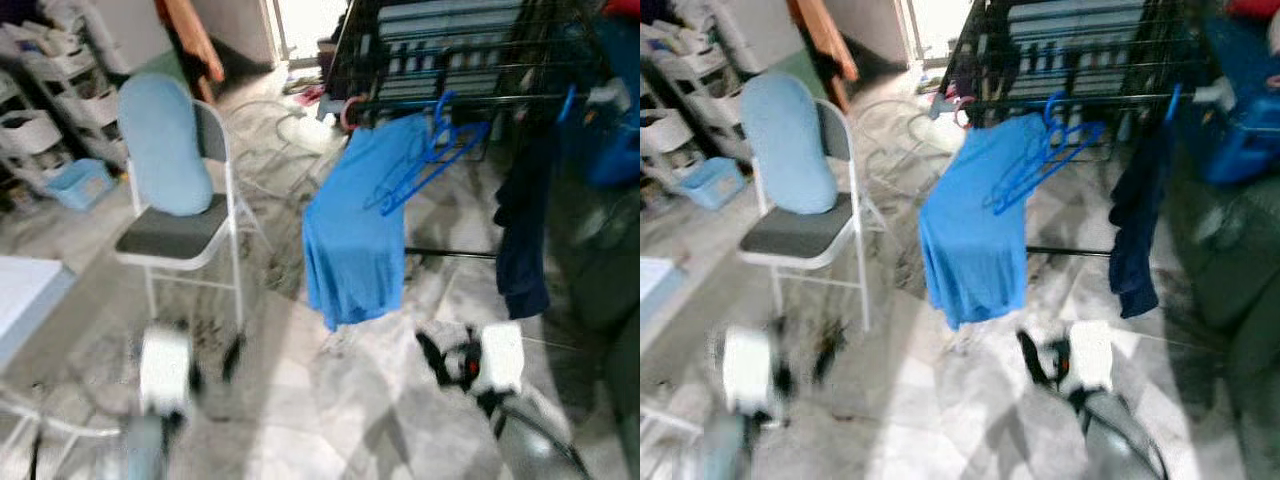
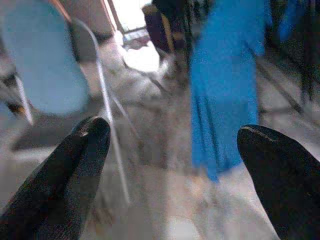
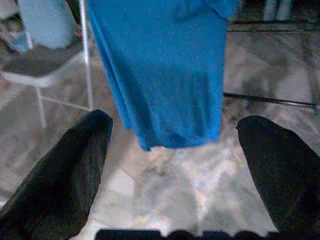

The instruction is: Hang hanger

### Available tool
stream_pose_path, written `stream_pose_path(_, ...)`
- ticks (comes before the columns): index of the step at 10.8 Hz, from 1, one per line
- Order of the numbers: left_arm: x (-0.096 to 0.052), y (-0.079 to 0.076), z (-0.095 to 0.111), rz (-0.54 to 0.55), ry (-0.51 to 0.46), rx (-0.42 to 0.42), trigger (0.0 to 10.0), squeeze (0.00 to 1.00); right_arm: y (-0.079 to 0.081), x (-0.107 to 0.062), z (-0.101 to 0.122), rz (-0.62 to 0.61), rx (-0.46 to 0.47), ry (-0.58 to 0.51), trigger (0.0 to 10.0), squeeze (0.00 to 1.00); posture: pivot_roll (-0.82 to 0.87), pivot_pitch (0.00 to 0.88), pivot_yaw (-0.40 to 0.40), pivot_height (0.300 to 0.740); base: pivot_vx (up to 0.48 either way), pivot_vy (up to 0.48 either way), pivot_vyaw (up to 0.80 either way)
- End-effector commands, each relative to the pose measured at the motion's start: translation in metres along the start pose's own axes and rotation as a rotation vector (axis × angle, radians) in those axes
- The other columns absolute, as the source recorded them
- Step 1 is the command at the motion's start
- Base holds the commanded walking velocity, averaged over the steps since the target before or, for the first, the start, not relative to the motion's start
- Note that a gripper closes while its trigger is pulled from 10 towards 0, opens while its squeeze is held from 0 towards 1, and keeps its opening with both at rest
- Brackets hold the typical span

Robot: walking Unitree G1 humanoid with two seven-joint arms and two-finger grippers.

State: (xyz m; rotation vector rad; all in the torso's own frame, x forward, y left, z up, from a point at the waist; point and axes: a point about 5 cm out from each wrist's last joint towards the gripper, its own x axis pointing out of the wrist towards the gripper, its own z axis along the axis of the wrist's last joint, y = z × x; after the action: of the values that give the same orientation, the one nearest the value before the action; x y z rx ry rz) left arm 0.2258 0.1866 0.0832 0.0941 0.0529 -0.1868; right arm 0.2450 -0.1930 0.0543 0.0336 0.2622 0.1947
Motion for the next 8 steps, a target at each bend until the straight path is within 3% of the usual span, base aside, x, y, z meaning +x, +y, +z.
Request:
stream_pose_path(1,0.009,0.011,0.011,0.033,-0.016,0.024,10.0,0.00,0.004,0.007,0.018,0.044,-0.009,-0.023,10.0,0.00,-0.07,0.044,0.175,0.740,0.000,0.000,0.00)
stream_pose_path(3,0.033,0.014,0.039,0.057,-0.097,0.050,10.0,0.00,0.001,0.018,0.048,0.115,-0.088,-0.026,10.0,0.00,-0.08,0.017,0.178,0.740,0.000,0.000,0.00)
stream_pose_path(4,0.036,0.012,0.039,0.088,-0.095,0.027,10.0,0.00,-0.001,0.018,0.057,0.128,-0.132,-0.038,10.0,0.00,-0.10,0.002,0.173,0.740,0.000,0.000,0.00)
stream_pose_path(6,0.034,0.000,0.025,0.199,-0.057,-0.063,10.0,0.00,-0.009,0.015,0.054,0.038,-0.152,-0.048,10.0,0.00,-0.12,0.012,0.179,0.740,0.000,0.000,0.00)
stream_pose_path(7,0.030,-0.009,0.019,0.226,-0.043,-0.077,10.0,0.00,-0.004,0.011,0.054,0.019,-0.120,-0.054,10.0,0.00,-0.14,0.010,0.172,0.740,0.000,0.000,0.00)
stream_pose_path(8,0.029,-0.013,0.014,0.236,-0.030,-0.088,10.0,0.00,-0.005,0.010,0.052,0.012,-0.173,-0.055,10.0,0.00,-0.15,0.006,0.135,0.740,0.000,0.000,0.00)
